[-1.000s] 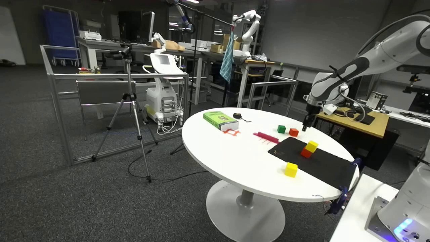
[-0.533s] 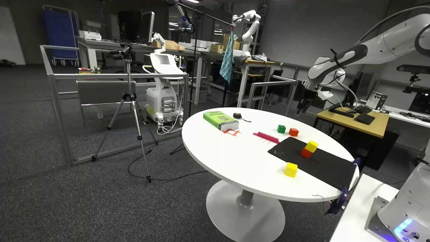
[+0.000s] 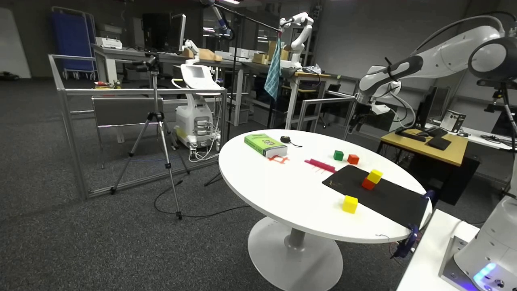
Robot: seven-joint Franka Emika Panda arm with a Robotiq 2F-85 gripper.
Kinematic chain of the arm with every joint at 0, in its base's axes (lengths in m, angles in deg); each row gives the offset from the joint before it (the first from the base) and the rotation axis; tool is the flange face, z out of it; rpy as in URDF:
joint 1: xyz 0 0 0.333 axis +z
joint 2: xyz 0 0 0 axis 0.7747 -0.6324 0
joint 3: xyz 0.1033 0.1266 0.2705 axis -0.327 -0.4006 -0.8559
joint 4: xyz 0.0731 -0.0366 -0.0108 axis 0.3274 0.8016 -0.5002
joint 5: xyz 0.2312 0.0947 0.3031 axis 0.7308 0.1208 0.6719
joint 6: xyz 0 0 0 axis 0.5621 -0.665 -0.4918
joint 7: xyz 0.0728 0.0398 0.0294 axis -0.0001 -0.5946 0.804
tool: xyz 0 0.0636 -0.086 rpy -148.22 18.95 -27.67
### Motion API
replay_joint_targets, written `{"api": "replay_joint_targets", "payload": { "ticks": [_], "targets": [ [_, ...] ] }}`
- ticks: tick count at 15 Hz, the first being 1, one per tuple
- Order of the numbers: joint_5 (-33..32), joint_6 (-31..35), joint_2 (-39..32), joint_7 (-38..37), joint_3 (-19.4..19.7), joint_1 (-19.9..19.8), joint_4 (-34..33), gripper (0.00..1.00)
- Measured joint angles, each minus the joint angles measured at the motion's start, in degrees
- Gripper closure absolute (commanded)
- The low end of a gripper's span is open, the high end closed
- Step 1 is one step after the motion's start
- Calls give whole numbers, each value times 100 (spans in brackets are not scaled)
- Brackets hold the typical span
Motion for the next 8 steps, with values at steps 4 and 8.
{"api": "replay_joint_targets", "payload": {
  "ticks": [4,8],
  "targets": [
    [-37,-64,-746,355,-73,-265,-725,0],
    [-63,-123,-1553,853,-112,-695,-1470,0]
  ]
}}
